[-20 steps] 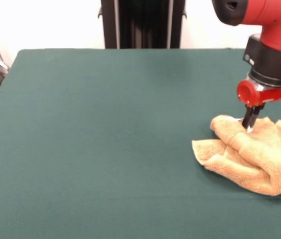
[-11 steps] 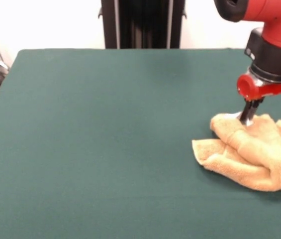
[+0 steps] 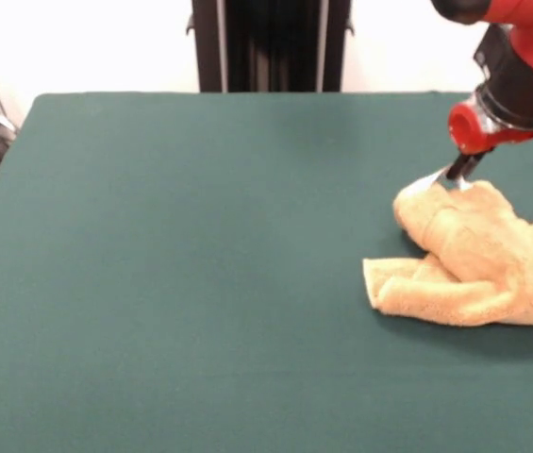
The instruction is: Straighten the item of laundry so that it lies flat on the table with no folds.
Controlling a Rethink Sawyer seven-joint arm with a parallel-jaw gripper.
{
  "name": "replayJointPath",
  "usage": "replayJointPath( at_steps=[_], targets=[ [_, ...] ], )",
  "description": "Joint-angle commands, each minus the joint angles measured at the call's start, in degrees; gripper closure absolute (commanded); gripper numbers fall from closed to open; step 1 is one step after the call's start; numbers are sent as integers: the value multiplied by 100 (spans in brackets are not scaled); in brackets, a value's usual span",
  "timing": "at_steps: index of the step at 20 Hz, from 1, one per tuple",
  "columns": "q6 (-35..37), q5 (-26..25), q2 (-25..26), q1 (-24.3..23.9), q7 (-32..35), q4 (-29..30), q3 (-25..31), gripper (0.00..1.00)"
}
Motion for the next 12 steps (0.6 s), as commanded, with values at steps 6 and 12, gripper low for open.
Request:
replayJointPath(
  at_steps=[6,12],
  targets=[
    [1260,158,186,-102,775,-486,470,100],
    [1812,141,117,-275,560,-717,541,100]
  ],
)
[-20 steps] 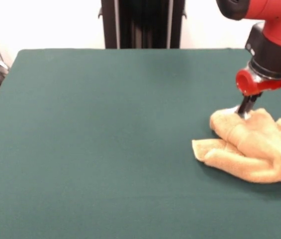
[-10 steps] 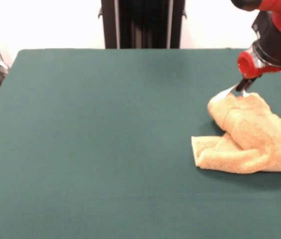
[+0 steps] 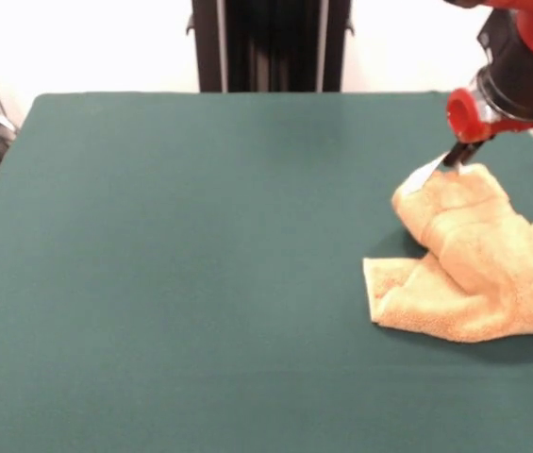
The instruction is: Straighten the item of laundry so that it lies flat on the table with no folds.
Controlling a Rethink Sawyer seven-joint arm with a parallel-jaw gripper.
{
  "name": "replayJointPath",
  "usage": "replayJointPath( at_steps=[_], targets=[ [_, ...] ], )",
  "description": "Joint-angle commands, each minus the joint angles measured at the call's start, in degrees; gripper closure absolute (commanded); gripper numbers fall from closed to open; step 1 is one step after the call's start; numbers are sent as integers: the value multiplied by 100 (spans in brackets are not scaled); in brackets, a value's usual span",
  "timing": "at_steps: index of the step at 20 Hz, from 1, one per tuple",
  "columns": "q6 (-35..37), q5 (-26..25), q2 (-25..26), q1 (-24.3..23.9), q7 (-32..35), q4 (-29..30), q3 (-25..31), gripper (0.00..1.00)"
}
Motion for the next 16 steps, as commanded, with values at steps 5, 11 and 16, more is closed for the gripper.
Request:
replayJointPath(
  at_steps=[5,11,16],
  targets=[
    [1445,137,-3,-180,441,-329,577,100],
    [1842,97,-21,-272,295,-535,661,100],
    [2251,85,-65,-349,274,-653,683,100]
  ],
)
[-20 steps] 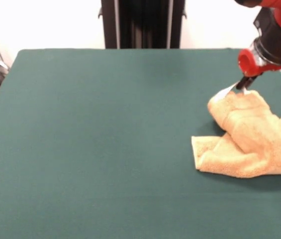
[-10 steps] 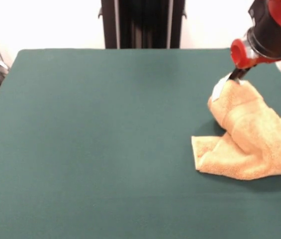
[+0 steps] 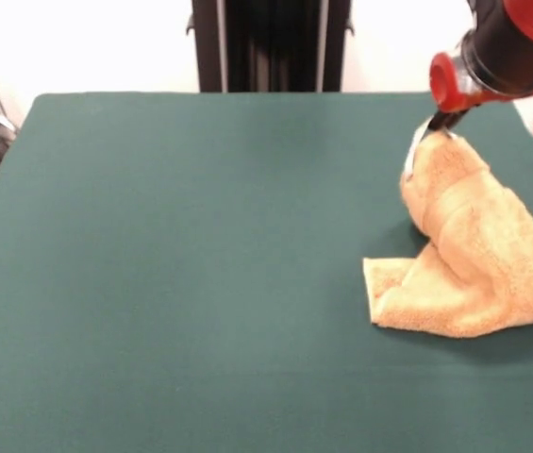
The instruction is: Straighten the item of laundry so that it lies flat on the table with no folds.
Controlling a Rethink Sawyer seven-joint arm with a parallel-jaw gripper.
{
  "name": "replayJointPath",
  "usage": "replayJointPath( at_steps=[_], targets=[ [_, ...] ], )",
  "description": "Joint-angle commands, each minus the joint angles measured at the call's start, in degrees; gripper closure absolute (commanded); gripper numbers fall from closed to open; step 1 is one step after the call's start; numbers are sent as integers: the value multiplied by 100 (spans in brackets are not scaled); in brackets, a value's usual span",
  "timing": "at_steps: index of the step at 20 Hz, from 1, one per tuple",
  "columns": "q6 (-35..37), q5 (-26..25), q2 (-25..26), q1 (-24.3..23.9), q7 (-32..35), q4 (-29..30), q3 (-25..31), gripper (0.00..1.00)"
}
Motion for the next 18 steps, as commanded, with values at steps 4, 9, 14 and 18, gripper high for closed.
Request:
replayJointPath(
  at_steps=[4,9,14,18],
  targets=[
    [915,83,-91,-29,290,-35,626,100],
    [1214,69,-425,-174,91,126,599,100],
    [1837,-70,-916,-372,-164,230,494,100],
    [2398,-292,-1324,-508,-370,210,366,100]
  ],
)
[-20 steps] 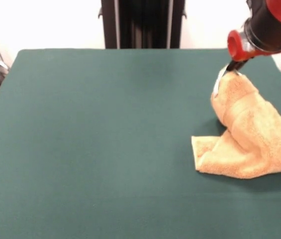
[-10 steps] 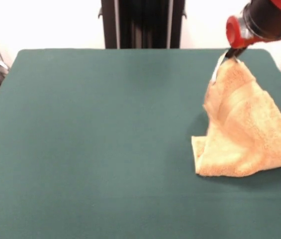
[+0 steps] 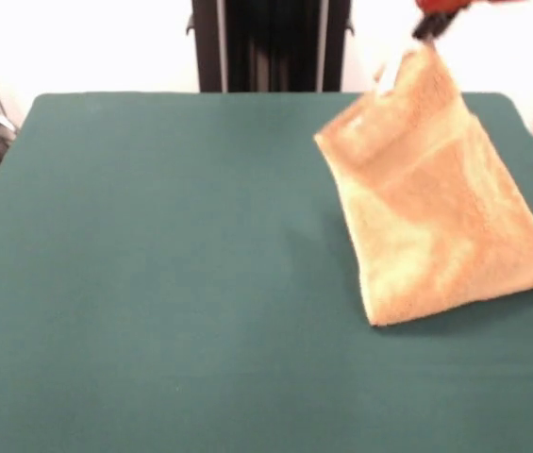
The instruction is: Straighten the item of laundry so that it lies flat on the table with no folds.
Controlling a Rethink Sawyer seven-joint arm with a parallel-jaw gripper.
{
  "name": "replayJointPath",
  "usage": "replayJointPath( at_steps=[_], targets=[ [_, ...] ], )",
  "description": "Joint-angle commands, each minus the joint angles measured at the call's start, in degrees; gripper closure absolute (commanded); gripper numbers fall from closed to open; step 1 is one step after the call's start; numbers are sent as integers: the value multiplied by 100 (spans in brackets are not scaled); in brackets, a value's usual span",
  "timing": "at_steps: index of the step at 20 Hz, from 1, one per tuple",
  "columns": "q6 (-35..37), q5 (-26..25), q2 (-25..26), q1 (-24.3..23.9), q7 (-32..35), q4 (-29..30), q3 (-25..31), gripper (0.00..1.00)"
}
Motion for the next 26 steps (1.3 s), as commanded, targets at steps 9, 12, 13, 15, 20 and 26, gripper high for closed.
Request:
replayJointPath(
  at_steps=[9,12,13,15,20,26],
  targets=[
    [2141,-869,-1291,-724,-1020,-99,357,100],
    [3067,-1379,-1178,-963,-1170,-878,555,100],
    [3282,-1487,-1135,-997,-1159,-1040,622,100],
    [3784,-1770,-965,-1013,-1112,-1531,772,100],
    [4034,-2178,-934,-954,-1117,-1697,864,100],
    [4066,-2158,-1147,-624,-619,-1550,840,100]
  ],
)
